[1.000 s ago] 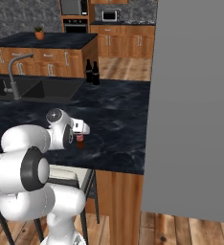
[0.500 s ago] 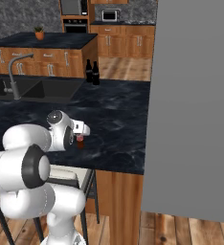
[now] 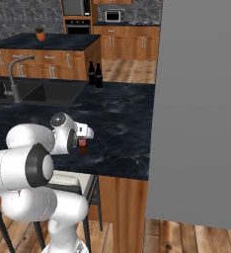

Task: Place the large bottle from the dining counter next to the other large bottle outside the sink, and place the small bottle from the dining counter next to the other small bottle inside the sink.

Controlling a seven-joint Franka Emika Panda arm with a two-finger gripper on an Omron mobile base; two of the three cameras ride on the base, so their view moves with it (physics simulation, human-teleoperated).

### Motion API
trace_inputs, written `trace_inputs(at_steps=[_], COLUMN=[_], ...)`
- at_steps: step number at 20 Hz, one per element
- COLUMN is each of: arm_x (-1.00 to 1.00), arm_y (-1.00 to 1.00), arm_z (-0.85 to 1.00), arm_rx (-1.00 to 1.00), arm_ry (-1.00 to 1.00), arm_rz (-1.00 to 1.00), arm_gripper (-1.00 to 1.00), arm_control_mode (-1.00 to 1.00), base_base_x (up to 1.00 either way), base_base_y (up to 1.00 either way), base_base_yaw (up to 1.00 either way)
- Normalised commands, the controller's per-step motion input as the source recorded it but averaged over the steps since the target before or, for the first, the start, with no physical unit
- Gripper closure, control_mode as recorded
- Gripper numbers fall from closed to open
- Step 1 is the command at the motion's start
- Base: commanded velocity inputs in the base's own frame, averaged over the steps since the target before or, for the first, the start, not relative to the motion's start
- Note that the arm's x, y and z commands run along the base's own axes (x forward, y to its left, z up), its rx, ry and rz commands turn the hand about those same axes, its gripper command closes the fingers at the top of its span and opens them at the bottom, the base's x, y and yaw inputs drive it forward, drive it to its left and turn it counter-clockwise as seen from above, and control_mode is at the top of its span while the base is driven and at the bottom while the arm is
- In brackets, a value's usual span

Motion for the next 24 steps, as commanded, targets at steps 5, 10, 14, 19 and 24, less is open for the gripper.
trace_inputs(at_steps=[5, 10, 14, 19, 24], arm_x=[0.11, 0.06, 0.05, 0.07, 0.07], arm_y=[0.00, 0.00, 0.00, -0.01, 0.00], arm_z=[-0.04, -0.06, -0.04, -0.04, -0.07], arm_rx=[0.00, 0.00, 0.00, 0.00, 0.00], arm_ry=[0.00, 0.00, 0.00, 0.00, 0.00], arm_rz=[0.00, 0.00, 0.00, 0.00, 0.00], arm_gripper=[-1.00, -1.00, -1.00, -1.00, -1.00], arm_control_mode=[-1.00, -1.00, -1.00, -1.00, -1.00], base_base_x=[0.00, 0.00, 0.00, 0.00, 0.00], base_base_y=[0.00, 0.00, 0.00, 0.00, 0.00], base_base_yaw=[0.00, 0.00, 0.00, 0.00, 0.00])
